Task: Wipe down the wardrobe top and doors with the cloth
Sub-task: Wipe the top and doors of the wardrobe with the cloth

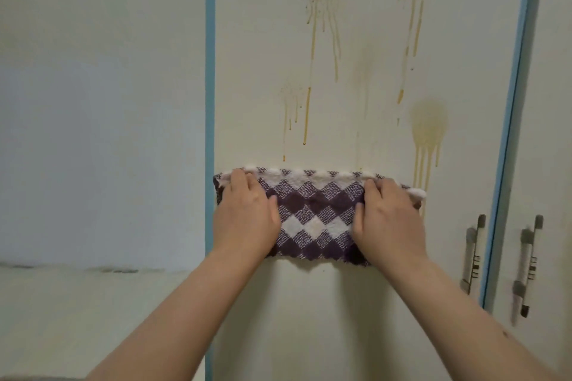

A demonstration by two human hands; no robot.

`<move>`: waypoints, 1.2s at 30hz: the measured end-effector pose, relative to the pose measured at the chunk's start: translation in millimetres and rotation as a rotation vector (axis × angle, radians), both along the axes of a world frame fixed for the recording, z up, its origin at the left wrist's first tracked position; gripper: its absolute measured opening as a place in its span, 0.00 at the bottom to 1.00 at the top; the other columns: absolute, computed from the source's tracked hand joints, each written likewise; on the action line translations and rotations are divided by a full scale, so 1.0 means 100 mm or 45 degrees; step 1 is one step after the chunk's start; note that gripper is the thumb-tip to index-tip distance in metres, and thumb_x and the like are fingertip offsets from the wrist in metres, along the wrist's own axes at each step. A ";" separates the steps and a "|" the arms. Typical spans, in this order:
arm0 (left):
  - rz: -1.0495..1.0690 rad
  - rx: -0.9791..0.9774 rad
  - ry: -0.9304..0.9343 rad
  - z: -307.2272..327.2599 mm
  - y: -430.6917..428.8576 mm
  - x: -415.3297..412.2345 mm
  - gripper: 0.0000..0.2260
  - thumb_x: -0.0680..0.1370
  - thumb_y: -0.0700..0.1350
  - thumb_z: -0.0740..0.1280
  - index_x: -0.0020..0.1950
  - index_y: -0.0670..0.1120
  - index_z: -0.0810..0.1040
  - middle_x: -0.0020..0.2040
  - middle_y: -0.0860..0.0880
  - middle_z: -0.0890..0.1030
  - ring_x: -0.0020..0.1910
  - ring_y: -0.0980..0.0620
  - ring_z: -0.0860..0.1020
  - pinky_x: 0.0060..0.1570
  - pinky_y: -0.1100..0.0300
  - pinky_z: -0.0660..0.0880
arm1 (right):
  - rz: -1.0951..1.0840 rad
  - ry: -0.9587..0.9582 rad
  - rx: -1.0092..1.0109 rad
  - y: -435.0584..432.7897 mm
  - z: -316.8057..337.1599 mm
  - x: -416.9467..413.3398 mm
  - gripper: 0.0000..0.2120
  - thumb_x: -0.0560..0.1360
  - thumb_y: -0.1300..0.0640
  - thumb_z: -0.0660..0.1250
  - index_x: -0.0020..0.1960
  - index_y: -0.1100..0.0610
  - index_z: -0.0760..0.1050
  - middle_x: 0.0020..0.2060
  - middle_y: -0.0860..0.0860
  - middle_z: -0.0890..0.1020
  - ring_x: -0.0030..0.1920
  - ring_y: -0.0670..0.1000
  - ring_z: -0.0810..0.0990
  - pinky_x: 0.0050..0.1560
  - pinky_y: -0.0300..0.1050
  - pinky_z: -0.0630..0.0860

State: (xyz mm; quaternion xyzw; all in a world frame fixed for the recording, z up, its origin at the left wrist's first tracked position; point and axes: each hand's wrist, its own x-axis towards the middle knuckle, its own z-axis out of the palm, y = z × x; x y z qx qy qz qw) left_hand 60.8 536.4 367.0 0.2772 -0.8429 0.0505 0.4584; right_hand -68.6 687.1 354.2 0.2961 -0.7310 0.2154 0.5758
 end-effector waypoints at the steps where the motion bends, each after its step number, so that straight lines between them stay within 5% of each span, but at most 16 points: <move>1: -0.047 0.122 0.042 -0.01 0.05 -0.05 0.26 0.77 0.53 0.61 0.66 0.35 0.66 0.63 0.40 0.66 0.61 0.42 0.67 0.56 0.52 0.69 | 0.048 -0.080 -0.076 -0.07 -0.05 0.02 0.20 0.66 0.59 0.64 0.54 0.69 0.75 0.48 0.65 0.77 0.46 0.66 0.77 0.41 0.55 0.77; 3: -0.136 0.231 0.169 -0.08 0.15 -0.18 0.34 0.76 0.59 0.57 0.71 0.34 0.58 0.72 0.37 0.55 0.69 0.39 0.57 0.68 0.48 0.58 | 0.101 -0.193 -0.170 -0.20 -0.17 0.04 0.27 0.70 0.50 0.58 0.64 0.66 0.70 0.60 0.69 0.71 0.60 0.69 0.71 0.53 0.66 0.72; 6: -0.142 0.145 0.246 -0.24 0.14 -0.42 0.39 0.73 0.66 0.52 0.74 0.39 0.55 0.74 0.33 0.53 0.71 0.36 0.52 0.64 0.35 0.58 | 0.036 -0.238 -0.074 -0.40 -0.31 0.04 0.26 0.77 0.39 0.51 0.73 0.46 0.60 0.72 0.63 0.59 0.71 0.66 0.54 0.57 0.80 0.55; 11: -0.028 0.046 0.201 -0.28 -0.03 -0.60 0.38 0.73 0.70 0.43 0.75 0.48 0.49 0.73 0.35 0.51 0.72 0.35 0.50 0.56 0.24 0.55 | -0.137 -0.036 0.022 -0.54 -0.36 -0.26 0.29 0.77 0.32 0.43 0.75 0.40 0.50 0.77 0.53 0.44 0.74 0.63 0.41 0.61 0.77 0.41; 17: 0.005 -0.084 0.293 0.10 -0.16 -0.68 0.38 0.72 0.71 0.41 0.75 0.49 0.49 0.74 0.36 0.51 0.73 0.38 0.48 0.58 0.24 0.49 | -0.143 0.116 -0.086 -0.62 0.03 -0.34 0.28 0.78 0.33 0.43 0.75 0.40 0.48 0.76 0.50 0.42 0.75 0.59 0.44 0.64 0.73 0.39; 24: 0.029 -0.201 0.429 0.93 -0.19 -0.76 0.38 0.71 0.71 0.43 0.75 0.51 0.50 0.75 0.37 0.51 0.74 0.37 0.48 0.58 0.24 0.50 | -0.021 0.095 -0.144 -0.63 0.91 -0.33 0.26 0.78 0.37 0.44 0.74 0.43 0.55 0.75 0.54 0.59 0.74 0.61 0.52 0.62 0.76 0.42; 30: 0.045 -0.238 0.497 1.81 -0.20 -0.75 0.38 0.68 0.72 0.39 0.74 0.55 0.35 0.75 0.42 0.35 0.73 0.41 0.35 0.63 0.28 0.42 | -0.022 -0.014 -0.092 -0.60 1.81 -0.21 0.26 0.76 0.34 0.38 0.71 0.35 0.34 0.76 0.46 0.38 0.74 0.55 0.32 0.64 0.73 0.35; 36: 0.057 -0.229 0.536 2.56 -0.19 -0.78 0.38 0.70 0.72 0.43 0.74 0.56 0.39 0.76 0.42 0.38 0.74 0.42 0.36 0.64 0.29 0.42 | -0.015 -0.011 -0.061 -0.57 2.60 -0.20 0.26 0.77 0.35 0.41 0.73 0.34 0.38 0.76 0.46 0.38 0.74 0.55 0.32 0.65 0.73 0.36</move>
